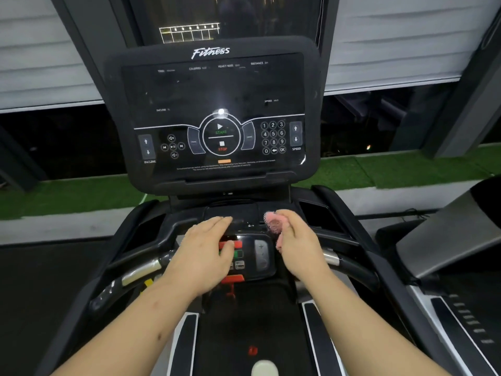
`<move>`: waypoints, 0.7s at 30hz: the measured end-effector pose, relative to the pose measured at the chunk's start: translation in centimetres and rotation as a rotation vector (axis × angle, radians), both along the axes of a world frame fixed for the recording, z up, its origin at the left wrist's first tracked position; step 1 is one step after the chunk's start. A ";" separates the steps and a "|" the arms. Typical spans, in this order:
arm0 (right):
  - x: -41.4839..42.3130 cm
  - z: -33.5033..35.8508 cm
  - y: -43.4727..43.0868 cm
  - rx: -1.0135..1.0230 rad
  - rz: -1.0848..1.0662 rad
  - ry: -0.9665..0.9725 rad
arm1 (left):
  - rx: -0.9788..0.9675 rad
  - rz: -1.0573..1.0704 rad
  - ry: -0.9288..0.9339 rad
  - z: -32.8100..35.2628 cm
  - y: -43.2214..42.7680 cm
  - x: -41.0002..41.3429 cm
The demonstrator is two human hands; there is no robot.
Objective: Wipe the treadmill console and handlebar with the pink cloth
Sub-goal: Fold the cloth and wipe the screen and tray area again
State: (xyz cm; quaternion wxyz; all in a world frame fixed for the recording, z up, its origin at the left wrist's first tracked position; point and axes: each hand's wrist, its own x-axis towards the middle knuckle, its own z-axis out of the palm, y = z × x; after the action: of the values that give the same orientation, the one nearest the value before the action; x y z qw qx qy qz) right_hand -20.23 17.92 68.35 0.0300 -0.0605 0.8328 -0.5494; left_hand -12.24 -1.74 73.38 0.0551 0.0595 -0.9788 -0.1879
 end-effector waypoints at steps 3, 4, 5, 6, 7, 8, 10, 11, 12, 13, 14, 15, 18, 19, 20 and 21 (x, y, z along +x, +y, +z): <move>1.1 1.3 -2.4 0.103 0.055 0.035 | 0.003 0.030 0.024 0.2 -2.7 0.7; 1.7 1.5 -3.3 0.141 0.085 0.059 | 0.007 0.039 0.021 0.2 -3.6 0.9; 2.3 1.7 -4.3 0.181 0.109 0.086 | 0.010 0.045 0.018 0.0 -4.3 1.2; 2.8 1.7 -5.2 0.232 0.125 0.120 | 0.011 0.047 0.020 -0.1 -5.1 1.4; 3.1 1.9 -6.2 0.306 0.135 0.157 | 0.011 0.045 0.021 -0.3 -5.7 1.5; 3.4 2.2 -7.2 0.399 0.148 0.195 | 0.012 0.042 0.019 -0.6 -6.4 1.6; 3.6 2.5 -9.6 0.573 0.197 0.269 | 0.017 0.031 0.012 -1.1 -7.5 1.9; 3.9 2.8 -10.8 0.626 0.229 0.287 | 0.022 0.024 0.009 -1.3 -7.9 2.0; 4.1 3.0 -12.2 0.661 0.260 0.310 | 0.029 0.019 0.007 -1.5 -8.2 2.2; 4.4 3.1 -13.5 0.692 0.292 0.345 | 0.036 0.018 0.012 -1.6 -8.6 2.3; 4.7 3.0 -14.7 0.714 0.327 0.379 | 0.048 0.019 0.020 -1.6 -8.9 2.4; 4.9 2.8 -15.7 0.722 0.352 0.402 | 0.063 0.020 0.028 -1.5 -9.1 2.5; 5.0 1.9 -17.0 0.709 0.392 0.421 | 0.071 0.020 0.042 -1.5 -10.0 2.8; 4.9 1.7 -16.8 0.707 0.403 0.431 | 0.064 0.020 0.043 -1.6 -10.3 2.9; 4.9 1.7 -16.4 0.701 0.414 0.437 | 0.061 0.021 0.042 -1.7 -10.5 3.0; 4.7 1.7 -15.9 0.690 0.420 0.431 | 0.058 0.022 0.040 -1.8 -10.6 3.0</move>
State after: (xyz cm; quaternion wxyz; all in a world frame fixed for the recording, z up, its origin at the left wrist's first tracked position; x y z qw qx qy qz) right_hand -15.49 2.06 70.06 -0.0149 -0.3273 0.9241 -0.1968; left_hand -9.24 -12.32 71.55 0.0748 0.0680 -0.9710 -0.2168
